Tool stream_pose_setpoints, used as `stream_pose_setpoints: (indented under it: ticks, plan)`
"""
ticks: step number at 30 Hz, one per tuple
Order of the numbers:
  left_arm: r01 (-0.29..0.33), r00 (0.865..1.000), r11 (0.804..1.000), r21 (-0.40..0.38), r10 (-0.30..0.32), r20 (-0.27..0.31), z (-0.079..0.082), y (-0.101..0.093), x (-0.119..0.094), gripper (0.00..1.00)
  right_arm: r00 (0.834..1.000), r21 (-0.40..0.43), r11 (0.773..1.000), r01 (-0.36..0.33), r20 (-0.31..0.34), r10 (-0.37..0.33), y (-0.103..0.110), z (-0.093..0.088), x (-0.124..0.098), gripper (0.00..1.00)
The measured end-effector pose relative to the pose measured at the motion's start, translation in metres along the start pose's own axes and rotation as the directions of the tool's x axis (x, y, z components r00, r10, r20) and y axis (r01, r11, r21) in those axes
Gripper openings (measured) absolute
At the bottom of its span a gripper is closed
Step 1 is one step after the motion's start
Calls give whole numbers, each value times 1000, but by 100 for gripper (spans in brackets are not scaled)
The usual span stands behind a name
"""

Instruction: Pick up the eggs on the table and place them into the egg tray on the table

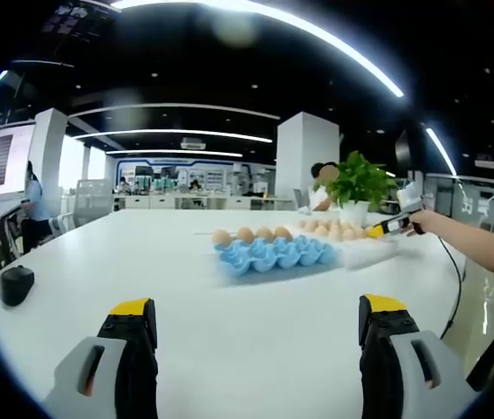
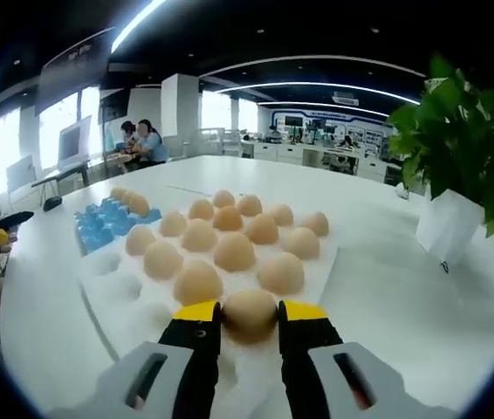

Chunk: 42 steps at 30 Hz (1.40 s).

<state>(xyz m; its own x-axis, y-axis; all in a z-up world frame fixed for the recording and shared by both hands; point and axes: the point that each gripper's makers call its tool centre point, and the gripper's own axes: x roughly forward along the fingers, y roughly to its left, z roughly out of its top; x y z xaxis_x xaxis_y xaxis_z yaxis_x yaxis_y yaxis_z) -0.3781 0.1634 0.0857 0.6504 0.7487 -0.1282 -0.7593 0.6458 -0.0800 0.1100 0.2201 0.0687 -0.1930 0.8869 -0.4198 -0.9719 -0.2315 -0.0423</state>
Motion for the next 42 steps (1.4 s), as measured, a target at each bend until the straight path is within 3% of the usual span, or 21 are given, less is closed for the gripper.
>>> stream_pose_setpoints:
  ticks: [10, 16, 30, 34, 42]
  plan:
    - [8, 1000, 1000, -3, -8, 4, 0, -1, 0, 98, 999, -72, 997, 5, 32, -3, 4, 34, -17, 28]
    - [13, 1000, 1000, -2, -13, 9, 1, -1, -1, 98, 999, -119, 993, -20, 36, 24, 20, 55, -13, 28]
    - [-2, 1000, 1000, -1, 2, 7, 0, 2, -8, 98, 991, -179, 976, -122, 36, 130, 65, 90, 33, 28]
    - [-3, 1000, 1000, -1, 3, 8, 1, 2, -8, 98, 983, -196, 966, -171, 25, 180, 85, 99, 57, 28]
    - [13, 1000, 1000, -16, -12, 13, 1, 0, -6, 97, 970, -221, 946, -238, -7, 243, 118, 102, 89, 28]
